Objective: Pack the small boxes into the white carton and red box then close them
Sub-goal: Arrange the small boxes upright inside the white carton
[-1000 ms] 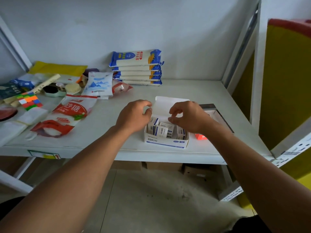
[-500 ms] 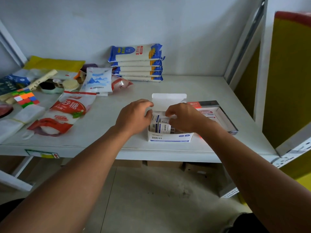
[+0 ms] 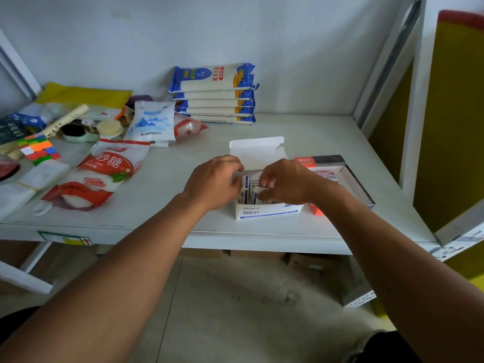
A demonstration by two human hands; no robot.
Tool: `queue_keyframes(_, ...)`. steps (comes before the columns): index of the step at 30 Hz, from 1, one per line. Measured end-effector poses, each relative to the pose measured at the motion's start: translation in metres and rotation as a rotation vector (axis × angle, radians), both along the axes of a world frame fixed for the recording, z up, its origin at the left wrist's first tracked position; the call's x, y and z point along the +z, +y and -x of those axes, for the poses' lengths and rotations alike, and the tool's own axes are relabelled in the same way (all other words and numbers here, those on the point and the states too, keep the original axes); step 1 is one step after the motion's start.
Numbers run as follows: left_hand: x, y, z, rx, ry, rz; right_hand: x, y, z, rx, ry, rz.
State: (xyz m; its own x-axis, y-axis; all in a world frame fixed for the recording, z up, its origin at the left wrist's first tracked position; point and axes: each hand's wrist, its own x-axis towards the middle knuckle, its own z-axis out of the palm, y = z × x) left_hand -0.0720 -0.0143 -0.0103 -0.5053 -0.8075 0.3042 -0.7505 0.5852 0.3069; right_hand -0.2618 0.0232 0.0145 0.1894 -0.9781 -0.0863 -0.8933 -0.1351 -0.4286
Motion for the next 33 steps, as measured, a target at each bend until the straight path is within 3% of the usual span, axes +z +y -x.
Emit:
queue_keyframes(5,0.003,0.007,0.005,-0.011,0.003,-0.038,0.003,-0.005,-0.005,-0.036,0.090,-0.037)
queue_keyframes(9,0.007,0.008,0.007,-0.028,-0.102,-0.116,0.006,-0.009,-0.013,-0.068,0.063,0.019)
queue_keyframes(13,0.012,0.000,0.010,-0.028,-0.145,-0.148,0.002,-0.008,-0.015,-0.042,0.104,-0.060)
queue_keyframes(26,0.006,-0.001,0.006,0.030,-0.007,-0.181,-0.006,-0.018,-0.006,-0.044,0.140,-0.038)
queue_keyframes(33,0.009,0.002,0.007,0.046,-0.040,-0.177,-0.001,-0.019,-0.013,0.053,0.246,-0.113)
